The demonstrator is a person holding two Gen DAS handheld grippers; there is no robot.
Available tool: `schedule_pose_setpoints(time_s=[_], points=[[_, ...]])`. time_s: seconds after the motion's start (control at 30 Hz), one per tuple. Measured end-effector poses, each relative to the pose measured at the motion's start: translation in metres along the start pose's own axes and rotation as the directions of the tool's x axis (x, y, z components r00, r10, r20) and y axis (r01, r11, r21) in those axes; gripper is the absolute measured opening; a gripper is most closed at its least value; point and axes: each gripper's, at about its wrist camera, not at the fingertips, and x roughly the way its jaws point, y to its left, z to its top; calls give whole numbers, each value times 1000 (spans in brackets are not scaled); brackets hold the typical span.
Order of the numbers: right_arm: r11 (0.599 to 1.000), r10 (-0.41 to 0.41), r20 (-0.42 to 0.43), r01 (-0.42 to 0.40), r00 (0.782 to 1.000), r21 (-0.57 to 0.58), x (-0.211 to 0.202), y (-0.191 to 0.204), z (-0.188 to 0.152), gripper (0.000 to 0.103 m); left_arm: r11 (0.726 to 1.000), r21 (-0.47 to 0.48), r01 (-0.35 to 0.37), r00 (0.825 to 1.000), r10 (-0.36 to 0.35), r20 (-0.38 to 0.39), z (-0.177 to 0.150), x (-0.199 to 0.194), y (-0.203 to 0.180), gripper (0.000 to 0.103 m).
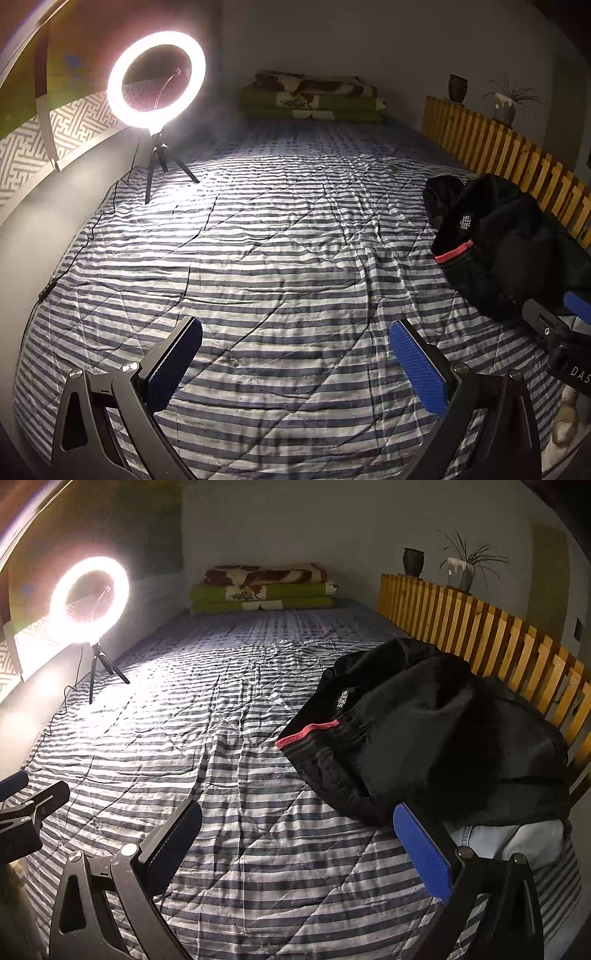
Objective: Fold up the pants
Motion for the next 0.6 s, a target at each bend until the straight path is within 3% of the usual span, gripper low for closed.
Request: schedule_pose_setpoints(time_s=[0.6], points=[[1000, 4, -5, -3, 1000, 23, 3, -6, -1, 103, 999, 31, 16, 1000, -15, -20, -3, 7, -12, 103]])
